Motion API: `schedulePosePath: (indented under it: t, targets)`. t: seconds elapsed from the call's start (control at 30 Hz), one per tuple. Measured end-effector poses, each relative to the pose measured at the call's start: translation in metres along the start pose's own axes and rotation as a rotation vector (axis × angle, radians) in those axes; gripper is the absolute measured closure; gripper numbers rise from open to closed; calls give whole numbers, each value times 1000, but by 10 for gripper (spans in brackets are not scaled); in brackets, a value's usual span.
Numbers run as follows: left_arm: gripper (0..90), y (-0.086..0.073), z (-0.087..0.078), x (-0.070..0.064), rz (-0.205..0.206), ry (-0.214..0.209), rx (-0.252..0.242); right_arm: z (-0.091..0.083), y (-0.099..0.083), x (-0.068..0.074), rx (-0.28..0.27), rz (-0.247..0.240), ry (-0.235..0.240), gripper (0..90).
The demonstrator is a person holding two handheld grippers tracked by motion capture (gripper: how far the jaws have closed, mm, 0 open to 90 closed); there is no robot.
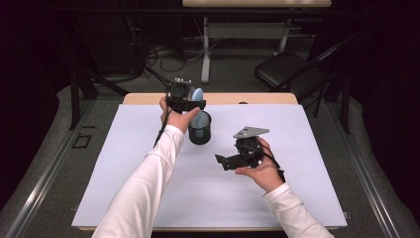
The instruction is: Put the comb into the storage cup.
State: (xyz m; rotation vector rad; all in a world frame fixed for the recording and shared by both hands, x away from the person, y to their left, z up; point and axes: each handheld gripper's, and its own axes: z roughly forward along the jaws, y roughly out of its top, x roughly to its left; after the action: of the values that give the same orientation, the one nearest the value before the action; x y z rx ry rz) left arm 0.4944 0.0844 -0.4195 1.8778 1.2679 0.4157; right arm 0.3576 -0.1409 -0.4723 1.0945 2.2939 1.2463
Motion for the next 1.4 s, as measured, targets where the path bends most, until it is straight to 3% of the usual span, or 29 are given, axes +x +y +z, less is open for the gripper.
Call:
schedulePosePath:
  t: [0.6,0.87,1.4]
  targets:
    - [6,1,-3,5,-64,3,-24,0,0,0,0,-3,2,0]
    - [6,1,-6,7,-68,-3,-19,0,0,0,1,-2,2,0]
    - [6,3,-15,9,-76,-76,-24,1,-2,-3,9,14,9,0]
